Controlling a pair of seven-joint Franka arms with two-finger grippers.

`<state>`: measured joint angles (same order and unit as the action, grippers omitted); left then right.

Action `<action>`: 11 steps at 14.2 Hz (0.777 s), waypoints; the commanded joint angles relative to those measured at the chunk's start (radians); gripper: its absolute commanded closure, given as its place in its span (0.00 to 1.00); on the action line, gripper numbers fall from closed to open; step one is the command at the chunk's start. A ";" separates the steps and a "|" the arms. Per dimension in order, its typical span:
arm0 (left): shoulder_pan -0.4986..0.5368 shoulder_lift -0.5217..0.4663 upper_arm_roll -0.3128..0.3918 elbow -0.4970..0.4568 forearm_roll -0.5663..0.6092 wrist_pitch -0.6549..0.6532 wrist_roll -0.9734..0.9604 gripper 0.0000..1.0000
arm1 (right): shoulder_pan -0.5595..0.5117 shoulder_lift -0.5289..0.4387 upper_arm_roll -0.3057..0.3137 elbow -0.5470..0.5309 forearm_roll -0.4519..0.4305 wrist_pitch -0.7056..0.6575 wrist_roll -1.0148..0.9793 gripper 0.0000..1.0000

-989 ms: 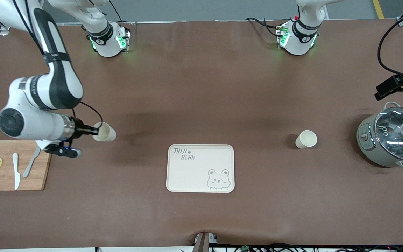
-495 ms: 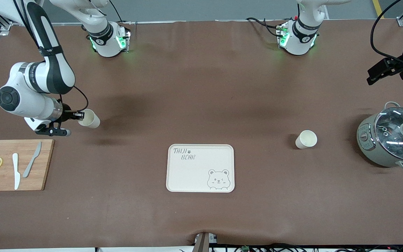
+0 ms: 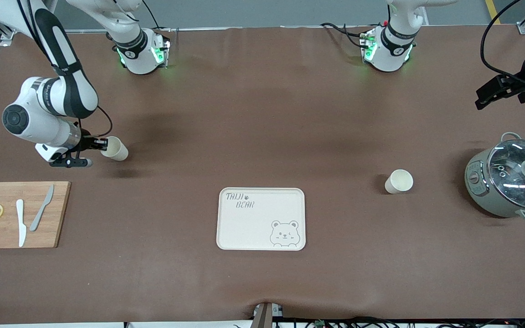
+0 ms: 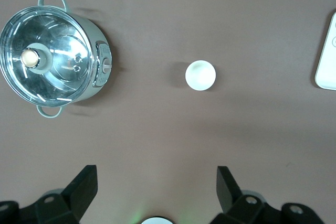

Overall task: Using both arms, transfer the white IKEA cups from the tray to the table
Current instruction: 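Lower the cup near the cutting board and open the right gripper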

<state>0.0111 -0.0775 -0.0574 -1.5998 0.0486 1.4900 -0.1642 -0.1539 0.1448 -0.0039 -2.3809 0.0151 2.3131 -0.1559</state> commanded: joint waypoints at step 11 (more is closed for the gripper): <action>0.001 0.005 -0.001 0.006 -0.019 -0.002 0.047 0.00 | -0.041 0.002 0.022 -0.035 -0.014 0.051 -0.025 0.00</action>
<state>0.0075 -0.0712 -0.0616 -1.6014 0.0485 1.4903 -0.1535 -0.1757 0.1533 0.0030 -2.4196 0.0148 2.3599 -0.1734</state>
